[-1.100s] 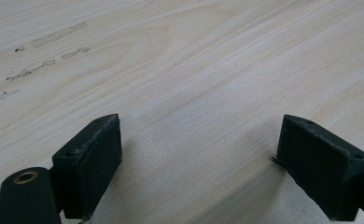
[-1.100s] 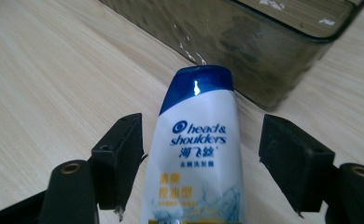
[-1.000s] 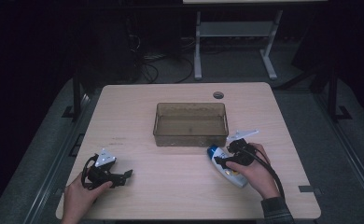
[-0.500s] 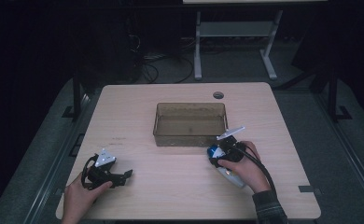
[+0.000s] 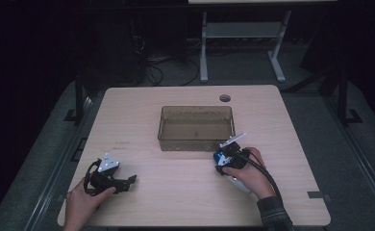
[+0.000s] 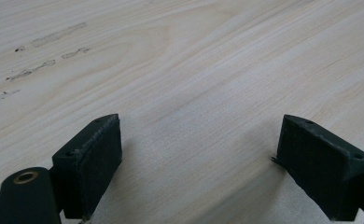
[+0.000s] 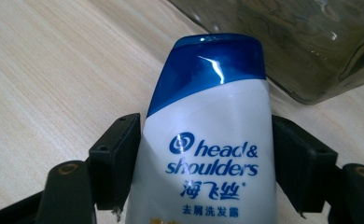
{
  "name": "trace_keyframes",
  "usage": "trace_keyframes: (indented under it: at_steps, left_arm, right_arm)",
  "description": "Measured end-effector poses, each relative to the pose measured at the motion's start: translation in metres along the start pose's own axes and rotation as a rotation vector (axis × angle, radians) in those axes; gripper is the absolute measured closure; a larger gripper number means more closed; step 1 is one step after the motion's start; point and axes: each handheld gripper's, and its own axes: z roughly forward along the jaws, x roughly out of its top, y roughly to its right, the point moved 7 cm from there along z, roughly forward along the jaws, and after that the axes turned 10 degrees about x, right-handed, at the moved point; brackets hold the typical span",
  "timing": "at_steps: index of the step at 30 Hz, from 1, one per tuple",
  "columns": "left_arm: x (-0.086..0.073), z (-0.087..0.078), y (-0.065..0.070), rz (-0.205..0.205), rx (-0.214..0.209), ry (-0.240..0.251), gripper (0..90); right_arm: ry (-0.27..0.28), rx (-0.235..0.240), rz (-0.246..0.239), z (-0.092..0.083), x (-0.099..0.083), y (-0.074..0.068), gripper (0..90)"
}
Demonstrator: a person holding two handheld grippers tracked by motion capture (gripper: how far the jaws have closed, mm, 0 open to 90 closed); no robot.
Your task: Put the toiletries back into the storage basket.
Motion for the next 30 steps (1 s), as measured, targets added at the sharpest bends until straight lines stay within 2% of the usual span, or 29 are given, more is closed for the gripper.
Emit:
trace_keyframes:
  at_steps: [3,8,12,16,23,30]
  left_arm:
    - [0.000,0.000,0.000,0.001,0.000,0.000,12.9]
    - [0.000,0.000,0.000,0.001,0.000,0.000,12.8]
    - [0.000,0.000,0.000,-0.001,0.000,0.000,12.9]
    - [0.000,0.000,0.000,0.001,0.000,0.000,12.9]
    - [0.000,0.000,0.000,0.000,0.000,0.000,12.9]
    - [0.000,0.000,0.000,0.000,0.000,0.000,12.9]
  right_arm:
    - [-0.017,-0.010,-0.010,0.000,0.001,-0.001,32.3]
    - [-0.018,-0.009,0.010,-0.001,0.001,-0.001,33.1]
    - [0.011,0.021,0.039,-0.004,0.000,0.001,33.2]
    - [0.045,0.033,0.050,-0.009,0.000,0.002,33.4]
    - [0.091,0.067,0.054,-0.019,-0.001,-0.001,33.5]
    - [0.153,0.077,0.062,-0.035,-0.002,-0.003,33.6]
